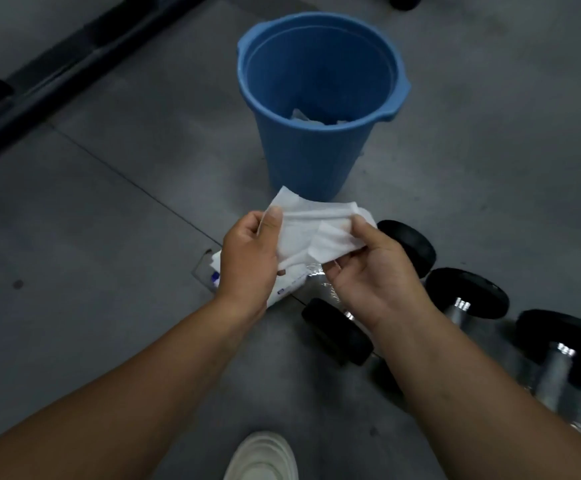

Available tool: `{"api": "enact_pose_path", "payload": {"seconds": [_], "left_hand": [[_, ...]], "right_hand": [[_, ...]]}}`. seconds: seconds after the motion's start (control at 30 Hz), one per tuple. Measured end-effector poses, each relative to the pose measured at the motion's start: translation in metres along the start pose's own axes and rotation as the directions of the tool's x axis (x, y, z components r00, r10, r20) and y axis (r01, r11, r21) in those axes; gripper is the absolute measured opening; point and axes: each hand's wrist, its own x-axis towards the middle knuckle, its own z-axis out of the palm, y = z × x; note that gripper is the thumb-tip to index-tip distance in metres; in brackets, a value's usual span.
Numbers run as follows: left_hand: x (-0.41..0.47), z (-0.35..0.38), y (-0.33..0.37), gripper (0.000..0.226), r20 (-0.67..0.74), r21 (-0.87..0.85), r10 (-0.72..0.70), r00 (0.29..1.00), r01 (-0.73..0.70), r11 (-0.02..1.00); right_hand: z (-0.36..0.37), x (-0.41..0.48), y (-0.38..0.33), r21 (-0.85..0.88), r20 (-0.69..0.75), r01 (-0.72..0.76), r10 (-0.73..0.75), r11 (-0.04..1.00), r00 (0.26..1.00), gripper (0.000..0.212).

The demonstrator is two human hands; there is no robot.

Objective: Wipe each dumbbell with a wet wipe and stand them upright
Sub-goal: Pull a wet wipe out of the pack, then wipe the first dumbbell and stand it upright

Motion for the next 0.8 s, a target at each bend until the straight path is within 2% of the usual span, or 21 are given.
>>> {"api": "enact_pose_path", "payload": {"seconds": [0.1, 0.17, 0.3, 0.37, 0.43, 0.47, 0.53, 0.57, 0.6, 0.67, 0.73, 0.8], "left_hand": [[-0.005, 0.029, 0.006, 0.031, 0.006, -0.006, 0.049, 0.999, -0.049, 0.999], [-0.014, 0.044, 0.014, 0.022, 0.055, -0.002, 0.12, 0.991, -0.12, 0.993], [-0.041, 0.074, 0.032, 0.01, 0.221, 0.032, 0.246, 0.944, -0.259, 0.965], [-0.053, 0.088, 0.044, 0.021, 0.301, 0.098, 0.355, 0.885, -0.399, 0.912], [-0.062, 0.098, 0.058, 0.028, 0.378, 0.219, 0.524, 0.763, -0.624, 0.75], [-0.066, 0.104, 0.066, 0.028, 0.413, 0.271, 0.597, 0.688, -0.718, 0.641], [-0.073, 0.113, 0.083, 0.028, 0.47, 0.328, 0.676, 0.567, -0.823, 0.463], [-0.078, 0.117, 0.092, 0.031, 0.504, 0.334, 0.681, 0.532, -0.847, 0.414], [-0.084, 0.121, 0.1, 0.041, 0.548, 0.326, 0.662, 0.512, -0.859, 0.394], [-0.096, 0.122, 0.114, 0.075, 0.646, 0.266, 0.582, 0.494, -0.86, 0.434], [-0.104, 0.121, 0.121, 0.087, 0.668, 0.272, 0.551, 0.501, -0.853, 0.446], [-0.101, 0.121, 0.113, 0.087, 0.658, 0.405, 0.498, 0.565, -0.823, 0.398]], "right_hand": [[-0.015, -0.009, -0.027, 0.114, -0.141, 0.146, -0.129, 0.983, 0.982, 0.026], [-0.027, -0.018, -0.047, 0.108, -0.205, 0.245, -0.22, 0.963, 0.954, 0.024], [-0.046, -0.051, -0.084, -0.002, -0.264, 0.399, -0.385, 0.917, 0.884, 0.018], [-0.055, -0.073, -0.101, -0.171, -0.263, 0.48, -0.509, 0.86, 0.819, 0.017], [-0.065, -0.094, -0.115, -0.43, -0.207, 0.55, -0.67, 0.717, 0.713, 0.023], [-0.069, -0.104, -0.122, -0.578, -0.14, 0.566, -0.755, 0.588, 0.641, 0.025], [-0.079, -0.122, -0.135, -0.816, 0.067, 0.53, -0.874, 0.23, 0.482, 0.026], [-0.082, -0.131, -0.142, -0.871, 0.162, 0.486, -0.89, 0.073, 0.426, 0.028], [-0.084, -0.142, -0.149, -0.894, 0.238, 0.446, -0.891, -0.046, 0.386, 0.032], [-0.083, -0.163, -0.162, -0.888, 0.357, 0.407, -0.879, -0.215, 0.315, 0.037], [-0.082, -0.183, -0.173, -0.866, 0.429, 0.398, -0.86, -0.303, 0.276, 0.038], [-0.083, -0.199, -0.181, -0.843, 0.484, 0.394, -0.835, -0.365, 0.263, 0.039]]}}
